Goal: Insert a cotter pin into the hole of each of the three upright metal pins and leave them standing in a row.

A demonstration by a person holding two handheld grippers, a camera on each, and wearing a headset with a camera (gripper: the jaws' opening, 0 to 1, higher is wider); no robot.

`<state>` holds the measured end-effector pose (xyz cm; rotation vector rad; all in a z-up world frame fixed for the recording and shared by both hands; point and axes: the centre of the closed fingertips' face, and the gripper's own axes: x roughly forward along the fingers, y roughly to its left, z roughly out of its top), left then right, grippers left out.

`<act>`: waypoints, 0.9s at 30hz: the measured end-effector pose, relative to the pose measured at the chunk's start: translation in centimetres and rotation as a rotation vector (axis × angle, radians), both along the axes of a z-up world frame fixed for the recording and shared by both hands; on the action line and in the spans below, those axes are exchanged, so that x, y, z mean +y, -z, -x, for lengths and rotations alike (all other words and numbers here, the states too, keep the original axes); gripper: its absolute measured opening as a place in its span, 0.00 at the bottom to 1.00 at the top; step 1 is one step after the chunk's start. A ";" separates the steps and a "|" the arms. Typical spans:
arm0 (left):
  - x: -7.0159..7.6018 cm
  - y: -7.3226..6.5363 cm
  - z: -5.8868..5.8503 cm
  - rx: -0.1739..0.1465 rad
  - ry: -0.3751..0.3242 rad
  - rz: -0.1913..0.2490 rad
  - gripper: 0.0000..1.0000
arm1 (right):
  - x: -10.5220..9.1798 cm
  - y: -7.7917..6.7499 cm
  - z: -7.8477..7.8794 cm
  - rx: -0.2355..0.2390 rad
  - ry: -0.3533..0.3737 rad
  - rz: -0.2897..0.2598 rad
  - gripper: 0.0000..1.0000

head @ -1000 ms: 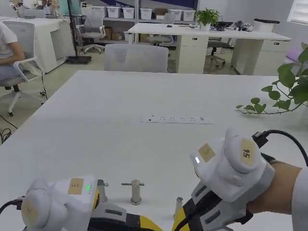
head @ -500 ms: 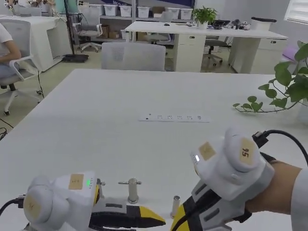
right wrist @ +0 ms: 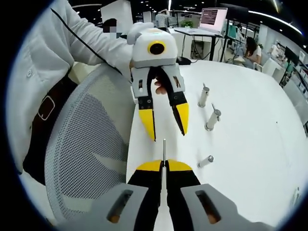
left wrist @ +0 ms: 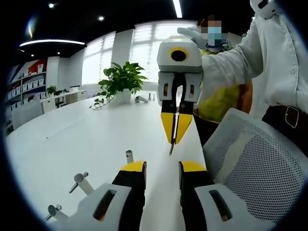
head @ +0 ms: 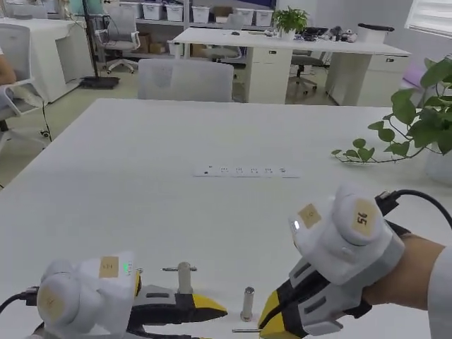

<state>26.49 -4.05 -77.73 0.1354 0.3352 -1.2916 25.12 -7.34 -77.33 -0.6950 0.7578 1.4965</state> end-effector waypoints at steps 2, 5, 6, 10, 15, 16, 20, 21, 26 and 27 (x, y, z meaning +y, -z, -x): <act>0.1 0.7 -0.9 -0.004 -0.023 -0.011 0.26 | -0.4 0.1 -0.3 0.000 0.018 0.003 0.03; 0.0 1.5 -1.6 -0.005 -0.039 -0.024 0.26 | -1.1 0.3 -0.9 -0.002 0.047 0.007 0.03; -0.1 1.7 -2.0 -0.016 -0.052 -0.027 0.26 | -1.3 0.4 -1.0 -0.001 0.053 0.008 0.03; -0.6 2.3 -2.6 -0.020 -0.054 -0.033 0.26 | -2.1 0.5 -1.5 -0.001 0.081 0.011 0.03; -1.2 3.6 -3.8 -0.021 -0.064 -0.048 0.25 | -2.9 0.7 -2.1 0.004 0.111 0.014 0.03; -1.3 3.8 -4.1 -0.024 -0.068 -0.051 0.25 | -3.0 0.8 -2.2 0.004 0.116 0.018 0.03; -1.7 4.5 -5.0 -0.031 -0.074 -0.057 0.24 | -3.6 0.9 -2.5 0.009 0.137 0.021 0.03; -1.8 4.9 -5.2 -0.028 -0.073 -0.061 0.24 | -3.8 1.0 -2.6 0.009 0.142 0.023 0.03; -2.4 5.9 -5.7 -0.031 -0.063 -0.072 0.23 | -4.3 1.3 -2.8 0.020 0.158 0.031 0.03; -2.4 6.1 -5.9 -0.031 -0.063 -0.072 0.23 | -4.4 1.4 -2.8 0.022 0.161 0.034 0.03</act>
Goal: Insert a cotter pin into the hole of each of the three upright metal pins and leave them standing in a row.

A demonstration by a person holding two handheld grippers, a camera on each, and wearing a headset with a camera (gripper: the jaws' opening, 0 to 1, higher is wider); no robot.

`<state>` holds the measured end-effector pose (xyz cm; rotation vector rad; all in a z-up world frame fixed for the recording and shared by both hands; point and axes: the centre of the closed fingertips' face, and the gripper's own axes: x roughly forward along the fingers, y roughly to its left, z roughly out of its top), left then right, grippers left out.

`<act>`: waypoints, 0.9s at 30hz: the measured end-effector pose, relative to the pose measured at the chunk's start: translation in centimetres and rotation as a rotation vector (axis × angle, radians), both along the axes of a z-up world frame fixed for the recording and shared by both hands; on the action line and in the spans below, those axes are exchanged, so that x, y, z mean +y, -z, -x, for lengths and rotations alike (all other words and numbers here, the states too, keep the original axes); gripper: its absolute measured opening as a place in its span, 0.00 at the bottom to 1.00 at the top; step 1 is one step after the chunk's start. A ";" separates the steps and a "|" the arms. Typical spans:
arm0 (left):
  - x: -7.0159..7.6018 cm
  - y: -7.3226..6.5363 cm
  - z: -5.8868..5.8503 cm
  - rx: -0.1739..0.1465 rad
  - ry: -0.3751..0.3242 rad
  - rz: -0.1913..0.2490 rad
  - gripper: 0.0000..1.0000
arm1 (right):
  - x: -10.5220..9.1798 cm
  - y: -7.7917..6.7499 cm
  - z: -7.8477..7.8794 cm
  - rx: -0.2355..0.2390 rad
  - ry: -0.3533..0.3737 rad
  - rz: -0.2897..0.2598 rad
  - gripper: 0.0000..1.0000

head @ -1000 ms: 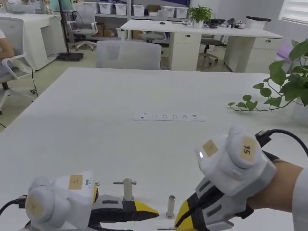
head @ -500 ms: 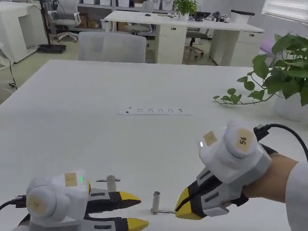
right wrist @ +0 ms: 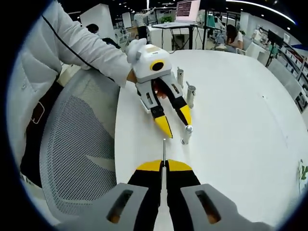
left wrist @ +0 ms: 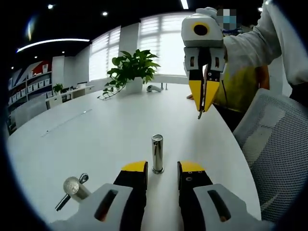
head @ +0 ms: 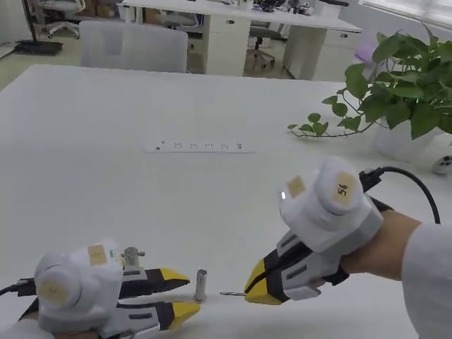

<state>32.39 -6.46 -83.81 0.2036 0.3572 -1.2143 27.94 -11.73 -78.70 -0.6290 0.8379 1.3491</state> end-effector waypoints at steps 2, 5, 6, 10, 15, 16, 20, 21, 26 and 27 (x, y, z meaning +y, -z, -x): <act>-0.1 0.3 -0.3 0.005 -0.002 0.000 0.23 | -0.2 0.1 -0.2 0.002 0.005 0.004 0.03; -0.2 0.7 -0.7 0.008 -0.002 0.000 0.22 | -0.3 0.4 -0.6 0.003 0.013 0.008 0.03; -0.3 0.8 -0.7 0.006 0.000 -0.003 0.21 | -0.4 0.4 -0.7 0.003 0.015 0.009 0.03; -0.8 1.2 -0.7 -0.003 0.022 -0.012 0.20 | -0.4 0.8 -1.1 0.007 0.022 0.010 0.03; -1.5 1.2 -1.0 -0.006 0.028 -0.002 0.18 | -0.4 1.1 -1.2 0.012 0.021 0.014 0.03; -1.5 1.3 -1.1 -0.020 0.029 -0.006 0.18 | -0.4 1.1 -1.3 0.013 0.021 0.016 0.03; -2.0 1.3 -1.2 -0.033 0.046 -0.004 0.12 | -0.5 1.4 -1.6 0.017 0.026 0.020 0.03; -2.1 1.3 -1.1 -0.032 0.048 -0.003 0.12 | -0.5 1.4 -1.6 0.017 0.026 0.020 0.03; -2.2 1.4 -1.0 -0.033 0.057 -0.006 0.08 | -0.2 1.6 -2.1 0.012 0.026 0.023 0.03; -2.3 1.4 -0.9 -0.033 0.058 -0.006 0.07 | -0.1 1.6 -2.1 0.010 0.025 0.024 0.03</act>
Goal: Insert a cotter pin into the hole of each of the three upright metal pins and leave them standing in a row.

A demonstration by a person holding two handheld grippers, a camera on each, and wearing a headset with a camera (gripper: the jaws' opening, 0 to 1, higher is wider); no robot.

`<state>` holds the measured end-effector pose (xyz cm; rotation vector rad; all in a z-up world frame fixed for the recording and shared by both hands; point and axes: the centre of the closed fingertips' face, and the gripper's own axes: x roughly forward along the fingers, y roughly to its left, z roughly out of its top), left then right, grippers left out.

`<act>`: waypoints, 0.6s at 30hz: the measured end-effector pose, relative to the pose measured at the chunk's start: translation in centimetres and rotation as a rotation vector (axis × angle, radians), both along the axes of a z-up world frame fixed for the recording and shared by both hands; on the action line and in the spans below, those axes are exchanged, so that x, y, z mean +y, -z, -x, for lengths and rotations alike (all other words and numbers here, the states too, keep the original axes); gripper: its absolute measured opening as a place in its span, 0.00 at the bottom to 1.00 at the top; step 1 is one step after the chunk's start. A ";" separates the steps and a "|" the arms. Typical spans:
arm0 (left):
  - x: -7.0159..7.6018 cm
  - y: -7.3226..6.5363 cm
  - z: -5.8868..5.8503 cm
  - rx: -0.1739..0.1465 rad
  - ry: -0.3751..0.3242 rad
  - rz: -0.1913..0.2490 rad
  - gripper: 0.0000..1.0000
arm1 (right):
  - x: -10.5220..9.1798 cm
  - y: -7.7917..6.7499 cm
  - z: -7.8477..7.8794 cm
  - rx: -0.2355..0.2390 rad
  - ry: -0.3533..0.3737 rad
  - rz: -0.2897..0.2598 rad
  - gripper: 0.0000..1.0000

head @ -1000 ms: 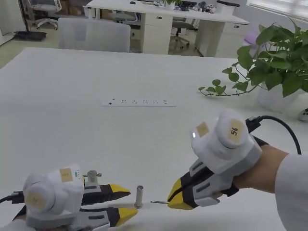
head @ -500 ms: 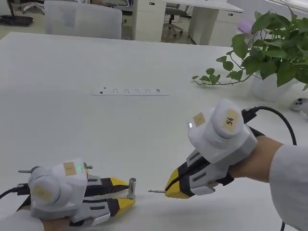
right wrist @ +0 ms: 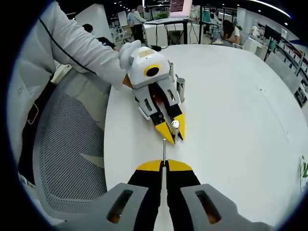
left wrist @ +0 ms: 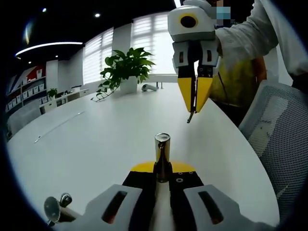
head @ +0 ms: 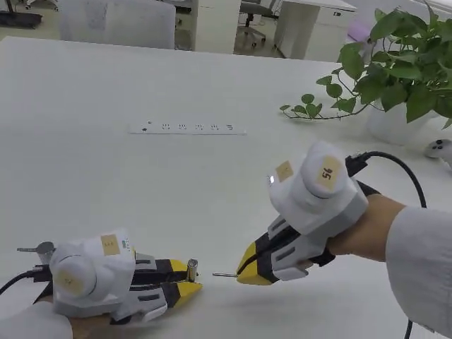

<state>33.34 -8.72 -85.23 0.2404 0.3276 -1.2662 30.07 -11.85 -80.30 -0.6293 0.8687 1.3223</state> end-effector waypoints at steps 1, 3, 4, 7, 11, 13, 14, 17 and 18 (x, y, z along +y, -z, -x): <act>0.0 0.0 0.0 -0.001 0.002 0.001 0.07 | 0.1 0.1 -0.1 -0.002 -0.003 0.002 0.03; 0.0 -0.1 0.0 0.001 0.004 0.003 0.07 | 0.2 0.2 -0.3 -0.012 -0.007 0.010 0.03; 0.0 -0.1 0.0 0.002 0.006 0.004 0.07 | 0.3 0.2 -0.4 -0.016 -0.010 0.013 0.03; 0.1 -0.1 0.0 0.003 0.014 0.007 0.07 | 0.5 0.2 -0.6 -0.023 -0.012 0.013 0.03; 0.0 -0.1 0.1 0.007 0.026 0.012 0.07 | 0.5 0.3 -0.9 -0.037 -0.017 0.018 0.03; 0.0 -0.1 0.2 0.019 0.034 0.019 0.06 | 0.5 0.4 -1.0 -0.040 -0.020 0.022 0.03; 0.0 -0.1 0.2 0.020 0.036 0.020 0.06 | 0.5 0.4 -1.1 -0.044 -0.022 0.023 0.03; 0.0 -0.1 0.2 0.025 0.037 0.025 0.06 | 0.7 0.5 -1.4 -0.049 -0.022 0.022 0.03; 0.1 -0.2 0.2 0.028 0.037 0.028 0.06 | 0.8 0.5 -1.4 -0.050 -0.021 0.020 0.03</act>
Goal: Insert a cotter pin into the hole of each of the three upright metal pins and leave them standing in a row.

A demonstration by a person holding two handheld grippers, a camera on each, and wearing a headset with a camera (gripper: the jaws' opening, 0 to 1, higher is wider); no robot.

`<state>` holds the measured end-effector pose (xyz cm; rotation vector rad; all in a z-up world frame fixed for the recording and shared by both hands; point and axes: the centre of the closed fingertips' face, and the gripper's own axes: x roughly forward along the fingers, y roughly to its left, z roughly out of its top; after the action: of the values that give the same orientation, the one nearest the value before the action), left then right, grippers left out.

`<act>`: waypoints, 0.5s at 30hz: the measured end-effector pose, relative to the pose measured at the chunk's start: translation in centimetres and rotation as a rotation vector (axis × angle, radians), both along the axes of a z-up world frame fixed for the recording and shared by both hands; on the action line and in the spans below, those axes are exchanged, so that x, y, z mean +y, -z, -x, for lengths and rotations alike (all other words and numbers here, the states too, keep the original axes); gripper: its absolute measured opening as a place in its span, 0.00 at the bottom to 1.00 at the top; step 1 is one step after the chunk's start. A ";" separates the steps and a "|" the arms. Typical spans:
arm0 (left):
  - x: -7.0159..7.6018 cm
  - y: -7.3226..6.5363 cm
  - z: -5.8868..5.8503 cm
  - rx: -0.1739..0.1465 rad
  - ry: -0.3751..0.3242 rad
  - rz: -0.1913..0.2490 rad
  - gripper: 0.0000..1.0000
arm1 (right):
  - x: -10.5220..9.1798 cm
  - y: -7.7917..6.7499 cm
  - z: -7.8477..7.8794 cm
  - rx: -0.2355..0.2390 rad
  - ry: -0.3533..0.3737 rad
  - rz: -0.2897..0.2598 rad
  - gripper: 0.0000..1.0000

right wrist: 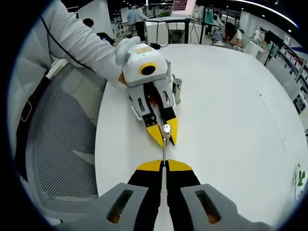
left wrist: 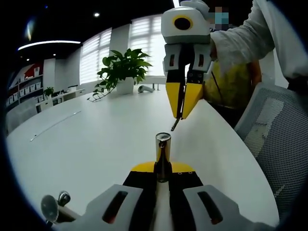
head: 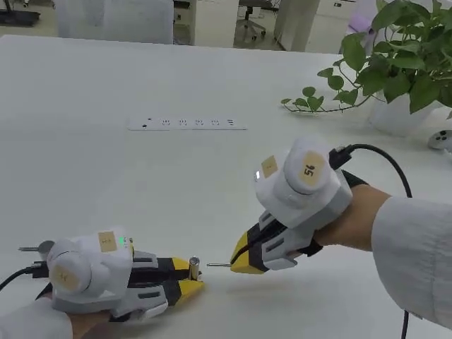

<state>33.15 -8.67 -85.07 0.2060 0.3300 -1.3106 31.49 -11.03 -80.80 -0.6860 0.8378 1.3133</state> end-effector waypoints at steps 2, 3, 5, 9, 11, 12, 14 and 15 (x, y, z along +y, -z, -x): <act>0.0 0.0 0.0 0.002 0.000 0.006 0.06 | 0.2 0.0 -0.1 -0.005 -0.002 -0.004 0.03; 0.0 0.0 0.0 0.003 0.001 0.008 0.06 | 0.3 0.0 -0.2 -0.006 -0.003 -0.004 0.03; 0.0 0.0 0.0 0.000 0.003 0.009 0.06 | 0.4 0.1 -0.3 -0.010 -0.005 -0.002 0.03; -0.1 0.0 0.0 0.001 0.006 0.010 0.06 | 0.6 0.1 -0.5 -0.013 -0.005 -0.008 0.03; -0.1 0.0 0.0 0.001 0.006 0.010 0.06 | 0.7 0.1 -0.5 -0.011 -0.007 -0.008 0.03; -0.1 0.0 0.0 0.000 0.006 0.010 0.06 | 0.7 0.2 -0.5 -0.012 -0.009 -0.008 0.03; -0.1 0.0 0.0 0.003 0.006 0.011 0.06 | 0.7 0.2 -0.5 -0.012 -0.012 -0.007 0.03; -0.1 0.0 0.0 0.001 0.006 0.010 0.06 | 0.7 0.3 -0.5 -0.013 -0.012 -0.007 0.03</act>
<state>33.14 -8.73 -85.06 0.1977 0.3238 -1.3183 31.98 -10.30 -81.06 -0.6943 0.8196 1.3206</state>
